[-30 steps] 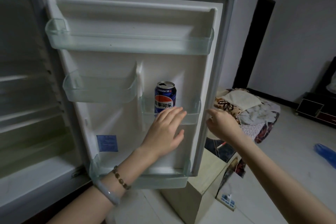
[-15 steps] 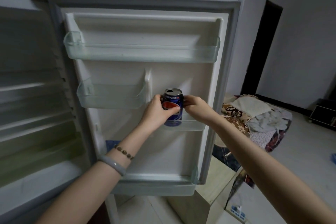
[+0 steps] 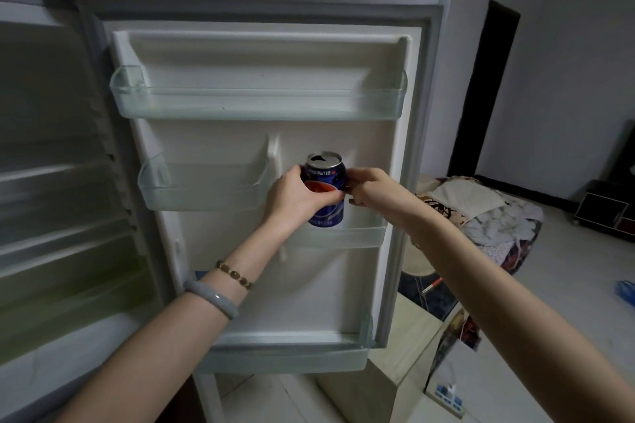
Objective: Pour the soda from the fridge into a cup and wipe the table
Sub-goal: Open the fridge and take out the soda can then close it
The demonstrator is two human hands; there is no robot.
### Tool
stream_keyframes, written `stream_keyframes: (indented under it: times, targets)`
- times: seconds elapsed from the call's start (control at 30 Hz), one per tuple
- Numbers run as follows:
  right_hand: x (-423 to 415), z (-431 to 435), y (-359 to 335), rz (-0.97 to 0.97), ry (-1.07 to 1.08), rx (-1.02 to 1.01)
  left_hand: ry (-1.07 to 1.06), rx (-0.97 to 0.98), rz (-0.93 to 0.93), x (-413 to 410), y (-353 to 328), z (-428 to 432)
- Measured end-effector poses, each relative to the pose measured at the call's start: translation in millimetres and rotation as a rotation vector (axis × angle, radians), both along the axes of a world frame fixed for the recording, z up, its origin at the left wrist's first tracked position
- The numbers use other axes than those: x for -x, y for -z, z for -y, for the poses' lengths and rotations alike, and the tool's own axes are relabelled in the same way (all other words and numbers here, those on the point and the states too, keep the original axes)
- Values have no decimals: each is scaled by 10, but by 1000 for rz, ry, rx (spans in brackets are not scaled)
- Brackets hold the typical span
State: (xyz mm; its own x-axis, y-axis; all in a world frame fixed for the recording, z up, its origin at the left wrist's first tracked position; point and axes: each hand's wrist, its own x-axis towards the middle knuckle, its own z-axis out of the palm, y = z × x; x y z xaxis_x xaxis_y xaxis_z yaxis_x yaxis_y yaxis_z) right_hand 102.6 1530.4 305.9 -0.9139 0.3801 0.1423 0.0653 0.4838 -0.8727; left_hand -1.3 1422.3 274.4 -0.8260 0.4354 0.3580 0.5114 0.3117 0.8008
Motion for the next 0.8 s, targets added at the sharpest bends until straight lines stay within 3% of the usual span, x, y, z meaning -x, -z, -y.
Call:
stream_keyframes:
  times: [0.17,0.43,0.8]
  targets:
    - [-181,87,-107,-24,-43,-47,97,-59,1,-74,-104,170]
    - [-457,234,236,-16,-134,231,169,-29,-29,-280,2,657]
    - [-602,657,833,30,-244,376,189,64,-37,-435,383,1198]
